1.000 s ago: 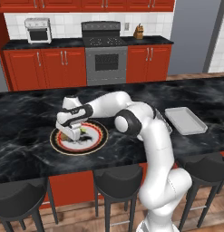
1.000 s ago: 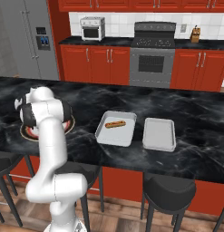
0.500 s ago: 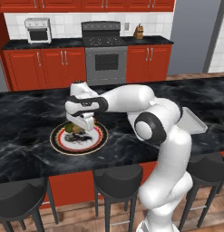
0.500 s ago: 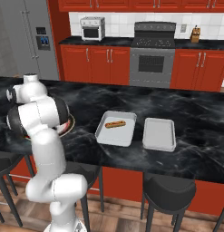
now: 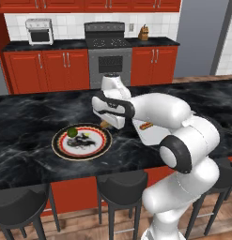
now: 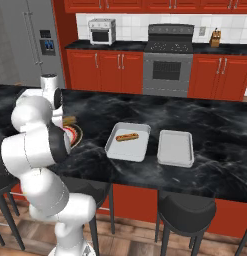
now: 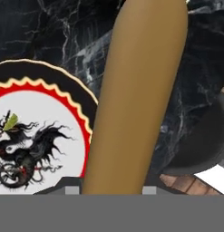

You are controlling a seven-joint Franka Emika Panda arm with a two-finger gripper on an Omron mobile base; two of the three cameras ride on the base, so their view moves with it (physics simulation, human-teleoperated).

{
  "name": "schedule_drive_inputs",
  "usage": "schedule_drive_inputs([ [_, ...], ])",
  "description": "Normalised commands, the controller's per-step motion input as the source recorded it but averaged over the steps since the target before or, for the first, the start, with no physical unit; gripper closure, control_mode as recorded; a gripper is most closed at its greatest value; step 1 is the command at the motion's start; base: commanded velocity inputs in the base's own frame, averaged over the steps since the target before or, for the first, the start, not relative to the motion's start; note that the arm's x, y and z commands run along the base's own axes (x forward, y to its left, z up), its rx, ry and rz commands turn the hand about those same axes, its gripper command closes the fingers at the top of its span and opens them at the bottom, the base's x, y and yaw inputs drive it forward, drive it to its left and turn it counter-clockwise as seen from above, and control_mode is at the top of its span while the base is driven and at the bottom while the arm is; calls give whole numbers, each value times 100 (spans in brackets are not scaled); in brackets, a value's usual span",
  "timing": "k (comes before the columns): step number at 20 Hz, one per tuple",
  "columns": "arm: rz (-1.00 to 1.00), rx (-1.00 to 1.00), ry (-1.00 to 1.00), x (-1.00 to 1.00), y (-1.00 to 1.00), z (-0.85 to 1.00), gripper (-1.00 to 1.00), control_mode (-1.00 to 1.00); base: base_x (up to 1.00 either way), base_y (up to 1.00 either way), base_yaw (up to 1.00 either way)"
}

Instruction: Place one cooked food and one vegetable from the large plate to each tupperware container.

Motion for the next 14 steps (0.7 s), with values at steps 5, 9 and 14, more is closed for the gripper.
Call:
schedule_drive_inputs([
  [5,0,4,0,0,-100,10,100,-100,0,0,0],
  [9,0,13,0,0,-100,3,100,-100,0,0,0],
  [14,0,10,1,3,-100,2,100,-100,0,0,0],
])
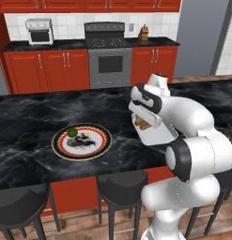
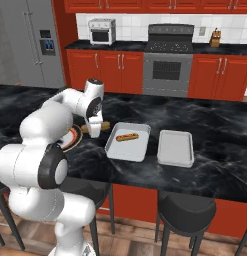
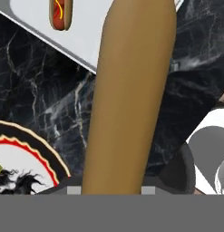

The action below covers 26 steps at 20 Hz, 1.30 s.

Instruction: Place one cooked food and one vegetable from the large plate to each tupperware container.

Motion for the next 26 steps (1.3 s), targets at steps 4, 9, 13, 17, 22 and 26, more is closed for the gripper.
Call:
schedule_drive_inputs([
  [4,0,1,2,16,-100,3,100,-100,0,0,0],
  [9,0,0,2,28,-100,1,100,-100,0,0,0],
  [13,0,0,1,29,-100,3,100,-100,0,0,0],
  [17,0,0,0,21,-100,0,100,-100,0,0,0],
  [22,-2,-2,0,16,-95,-16,100,-100,0,0,0],
  [26,0,0,0,21,-72,-37,100,-100,0,0,0],
])
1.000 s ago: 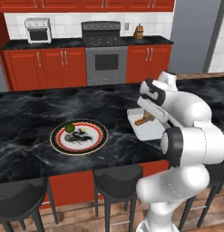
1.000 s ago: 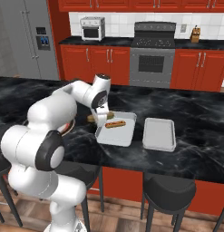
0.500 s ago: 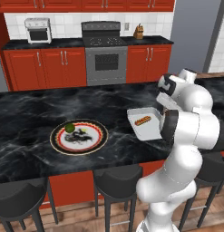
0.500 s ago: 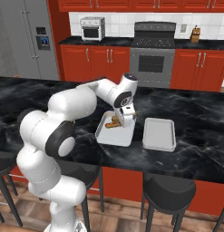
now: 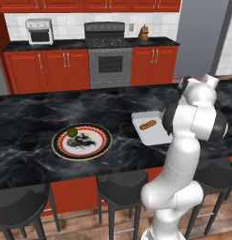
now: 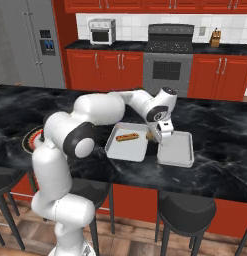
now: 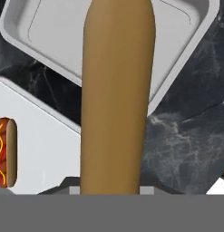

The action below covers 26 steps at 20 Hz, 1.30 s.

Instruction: Place one cooked food and one vegetable from the large plate to each tupperware container.

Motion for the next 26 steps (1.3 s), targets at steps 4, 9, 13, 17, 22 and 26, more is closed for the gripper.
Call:
schedule_drive_inputs([
  [4,-1,-6,0,12,-45,-49,100,-100,0,0,0],
  [9,-1,-3,0,36,-73,-36,100,-100,0,0,0],
  [13,0,-2,0,28,-30,-35,100,-100,0,0,0],
  [17,0,-5,-3,14,0,-32,100,-100,0,0,0],
  [22,0,-8,-5,17,2,-41,100,-100,0,0,0],
  [26,0,-13,-4,1,17,-56,100,-100,0,0,0],
])
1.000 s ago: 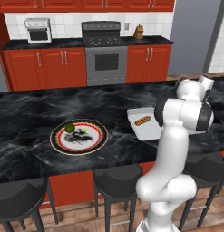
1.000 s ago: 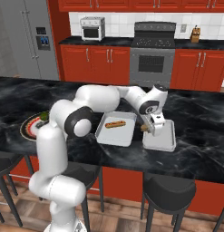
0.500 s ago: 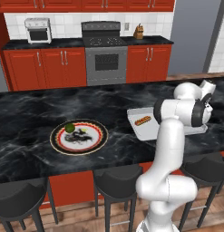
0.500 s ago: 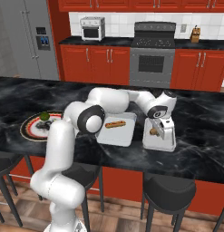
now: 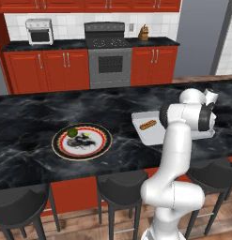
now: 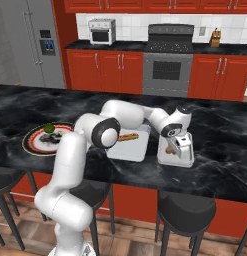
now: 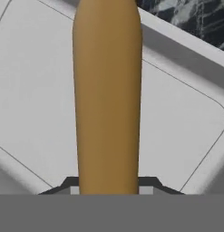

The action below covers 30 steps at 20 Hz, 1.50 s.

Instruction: Place one cooked food and one vegetable from the large plate to each tupperware container.

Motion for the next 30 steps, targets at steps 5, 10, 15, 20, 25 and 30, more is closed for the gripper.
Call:
schedule_drive_inputs([
  [5,0,-10,-1,1,12,-50,100,-100,0,0,0],
  [10,0,-1,0,19,-4,-16,100,-100,0,0,0],
  [15,0,0,4,23,-2,-8,-100,-100,0,0,0],
  [20,0,0,4,1,0,0,-100,-100,0,0,0],
  [25,-1,-1,1,0,0,25,-100,-100,0,0,0],
  [30,-2,-2,1,-35,-3,72,-100,-100,0,0,0],
])
